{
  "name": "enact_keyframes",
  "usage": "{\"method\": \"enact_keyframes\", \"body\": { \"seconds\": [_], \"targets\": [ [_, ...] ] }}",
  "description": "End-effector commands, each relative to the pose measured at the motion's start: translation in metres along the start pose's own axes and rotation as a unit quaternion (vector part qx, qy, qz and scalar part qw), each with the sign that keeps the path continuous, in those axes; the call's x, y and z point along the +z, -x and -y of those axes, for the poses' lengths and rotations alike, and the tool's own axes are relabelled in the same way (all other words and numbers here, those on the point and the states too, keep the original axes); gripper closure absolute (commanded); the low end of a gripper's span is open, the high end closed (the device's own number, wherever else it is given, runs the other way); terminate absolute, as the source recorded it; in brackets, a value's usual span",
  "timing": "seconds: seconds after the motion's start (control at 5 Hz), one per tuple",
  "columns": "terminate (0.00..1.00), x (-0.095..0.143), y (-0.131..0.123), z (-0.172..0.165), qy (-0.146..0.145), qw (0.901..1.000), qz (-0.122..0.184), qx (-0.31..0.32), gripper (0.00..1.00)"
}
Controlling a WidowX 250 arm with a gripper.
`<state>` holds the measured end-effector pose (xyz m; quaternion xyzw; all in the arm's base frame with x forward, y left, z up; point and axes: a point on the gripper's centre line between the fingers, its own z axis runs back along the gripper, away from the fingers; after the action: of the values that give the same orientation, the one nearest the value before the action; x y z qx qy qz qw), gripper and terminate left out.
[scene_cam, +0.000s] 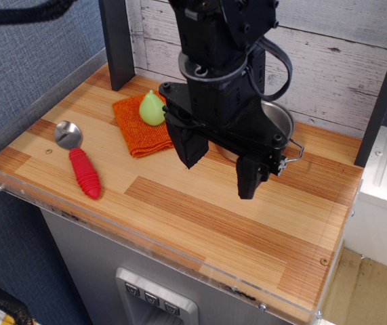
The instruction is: Put the green pear inside of the pot.
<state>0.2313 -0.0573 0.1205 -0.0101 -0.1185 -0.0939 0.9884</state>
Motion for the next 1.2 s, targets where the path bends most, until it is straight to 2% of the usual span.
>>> {"method": "enact_keyframes", "body": {
  "seconds": [0.0, 0.2, 0.6, 0.8, 1.0],
  "targets": [
    [0.00, 0.000, 0.000, 0.000, 0.000, 1.0000, 0.000, 0.000, 0.00],
    [0.00, -0.006, -0.009, -0.021, -0.015, 0.9992, -0.027, 0.026, 0.00],
    [0.00, -0.004, -0.033, -0.086, -0.055, 0.9943, -0.007, 0.091, 0.00],
    [0.00, -0.005, -0.045, -0.118, -0.073, 0.9899, -0.007, 0.121, 0.00],
    [0.00, -0.014, -0.054, -0.149, -0.062, 0.9875, -0.006, 0.145, 0.00]
  ]
}}
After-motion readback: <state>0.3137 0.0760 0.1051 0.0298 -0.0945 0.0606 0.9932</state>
